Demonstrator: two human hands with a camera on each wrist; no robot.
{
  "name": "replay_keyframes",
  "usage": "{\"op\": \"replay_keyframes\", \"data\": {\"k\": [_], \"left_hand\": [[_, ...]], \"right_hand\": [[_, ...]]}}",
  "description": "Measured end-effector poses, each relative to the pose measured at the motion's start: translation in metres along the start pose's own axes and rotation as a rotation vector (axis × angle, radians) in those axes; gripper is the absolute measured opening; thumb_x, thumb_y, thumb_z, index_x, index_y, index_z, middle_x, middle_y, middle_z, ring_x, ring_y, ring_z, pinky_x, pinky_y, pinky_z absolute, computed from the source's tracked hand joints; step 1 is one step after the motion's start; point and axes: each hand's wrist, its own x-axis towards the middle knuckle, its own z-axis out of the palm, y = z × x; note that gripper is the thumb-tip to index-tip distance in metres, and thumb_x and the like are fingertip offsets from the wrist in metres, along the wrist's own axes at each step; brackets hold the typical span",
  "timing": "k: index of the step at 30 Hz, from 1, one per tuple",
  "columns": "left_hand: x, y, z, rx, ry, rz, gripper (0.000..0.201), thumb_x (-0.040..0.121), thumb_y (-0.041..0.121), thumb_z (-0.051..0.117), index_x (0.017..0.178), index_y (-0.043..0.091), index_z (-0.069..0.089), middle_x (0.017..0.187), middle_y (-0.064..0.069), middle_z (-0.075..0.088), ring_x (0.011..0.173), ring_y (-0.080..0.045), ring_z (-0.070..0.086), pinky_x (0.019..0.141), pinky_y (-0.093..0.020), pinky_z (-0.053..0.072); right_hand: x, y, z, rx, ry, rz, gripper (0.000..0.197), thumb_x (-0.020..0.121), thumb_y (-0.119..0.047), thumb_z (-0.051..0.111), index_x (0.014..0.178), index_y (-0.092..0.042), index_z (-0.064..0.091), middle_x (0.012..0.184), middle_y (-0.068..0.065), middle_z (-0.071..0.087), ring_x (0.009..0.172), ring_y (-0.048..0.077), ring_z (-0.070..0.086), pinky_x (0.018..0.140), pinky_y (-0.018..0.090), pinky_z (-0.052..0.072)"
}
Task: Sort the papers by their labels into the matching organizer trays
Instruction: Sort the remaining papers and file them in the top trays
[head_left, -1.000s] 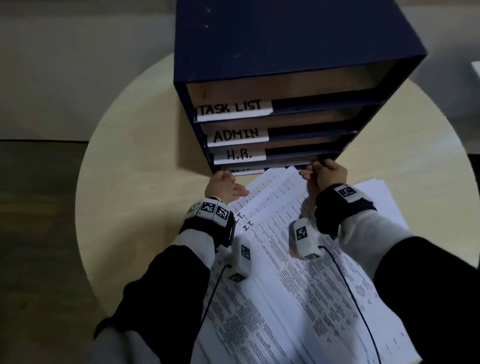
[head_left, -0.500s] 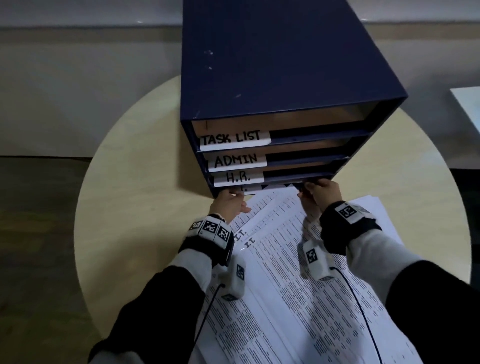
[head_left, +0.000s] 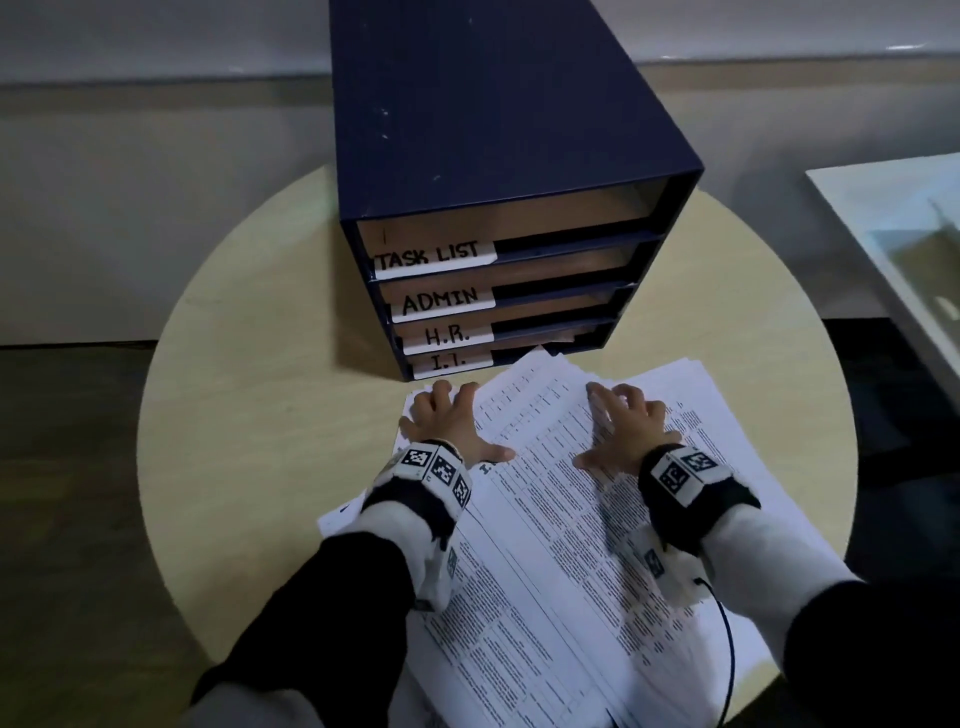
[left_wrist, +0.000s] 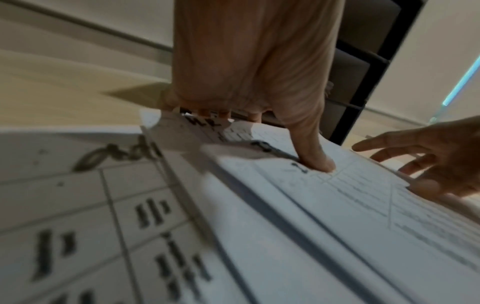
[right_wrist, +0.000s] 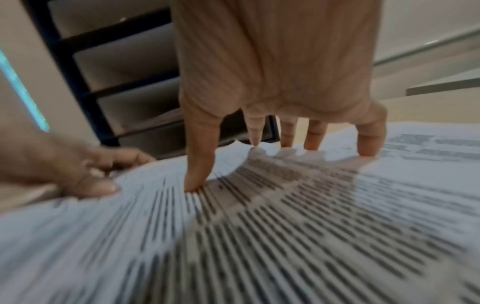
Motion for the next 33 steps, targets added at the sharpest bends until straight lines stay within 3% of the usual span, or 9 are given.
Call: {"op": "replay_keyframes", "data": {"k": [9,13,16,19,21,24,26,30,33], "left_hand": [[-0.003,0.001,0.004,-0.021,0.020,0.055,0.091,0.073,0.051,0.070,0.144,0.033,0.017,0.149,-0.004,0.013,0.137,-0.030,0.012,0.111,-0.046,0.019],[-0.003,0.005,0.003,0.040,0.100,0.078,0.095,0.072,0.049,0.072,0.145,0.030,0.013,0.149,-0.008,0.012,0.137,-0.030,0.016,0.111,-0.044,0.023],[-0.008,0.009,0.004,-0.036,0.234,0.188,0.060,0.080,0.028,0.069,0.130,0.026,0.035,0.135,-0.007,0.029,0.127,-0.028,0.029,0.102,-0.042,0.033],[-0.013,0.007,0.005,-0.078,0.200,0.277,0.013,0.092,0.013,0.050,0.104,0.016,0.051,0.117,-0.007,0.046,0.114,-0.027,0.043,0.091,-0.038,0.040],[-0.017,-0.001,0.006,-0.048,0.150,0.252,0.024,0.092,0.022,0.051,0.115,0.015,0.051,0.124,-0.008,0.044,0.118,-0.028,0.041,0.094,-0.038,0.040],[-0.026,-0.011,0.012,0.138,0.034,0.225,0.082,0.074,0.046,0.070,0.139,0.018,0.029,0.137,-0.006,0.029,0.128,-0.028,0.027,0.101,-0.045,0.037],[-0.031,-0.014,0.015,0.212,0.009,0.199,0.103,0.064,0.050,0.077,0.142,0.016,0.020,0.140,-0.007,0.024,0.130,-0.030,0.025,0.102,-0.047,0.037],[-0.032,-0.014,0.014,0.107,0.051,0.156,0.093,0.061,0.043,0.082,0.130,0.008,0.030,0.133,-0.012,0.029,0.121,-0.031,0.035,0.098,-0.043,0.041],[-0.032,-0.010,0.008,0.088,0.072,0.208,0.070,0.077,0.033,0.073,0.131,0.008,0.035,0.134,-0.013,0.033,0.123,-0.031,0.035,0.099,-0.043,0.039]], "right_hand": [[-0.003,0.000,0.000,-0.036,0.049,0.092,0.091,0.062,-0.047,0.080,0.133,-0.030,0.026,0.136,0.005,0.024,0.129,0.035,0.022,0.103,0.061,0.026],[-0.003,0.004,0.003,0.029,0.097,0.133,0.094,0.062,-0.052,0.078,0.134,-0.021,0.026,0.136,0.012,0.028,0.127,0.038,0.028,0.103,0.052,0.030],[-0.004,0.008,0.007,0.067,0.141,0.135,0.090,0.066,-0.052,0.076,0.131,-0.013,0.028,0.134,0.018,0.035,0.126,0.034,0.036,0.106,0.046,0.029],[-0.013,0.010,0.012,0.096,0.166,0.136,0.086,0.071,-0.048,0.074,0.132,-0.009,0.028,0.133,0.019,0.037,0.126,0.031,0.038,0.105,0.047,0.032],[-0.016,0.011,0.015,0.107,0.189,0.139,0.085,0.072,-0.046,0.073,0.133,-0.009,0.027,0.134,0.019,0.037,0.127,0.032,0.038,0.105,0.046,0.033],[-0.019,0.013,0.019,0.110,0.196,0.116,0.088,0.071,-0.045,0.075,0.136,-0.015,0.025,0.137,0.020,0.032,0.126,0.037,0.037,0.105,0.049,0.033],[-0.023,0.013,0.020,0.066,0.173,0.073,0.091,0.069,-0.044,0.076,0.140,-0.025,0.022,0.141,0.015,0.026,0.129,0.039,0.031,0.104,0.056,0.033],[-0.032,0.002,0.024,-0.172,0.165,-0.098,0.096,0.068,-0.045,0.076,0.143,-0.036,0.016,0.151,0.003,0.012,0.138,0.030,0.017,0.107,0.058,0.025],[-0.032,-0.008,0.026,-0.248,0.152,-0.232,0.100,0.069,-0.040,0.077,0.145,-0.037,0.012,0.156,-0.003,0.004,0.143,0.027,0.006,0.111,0.059,0.014]]}}
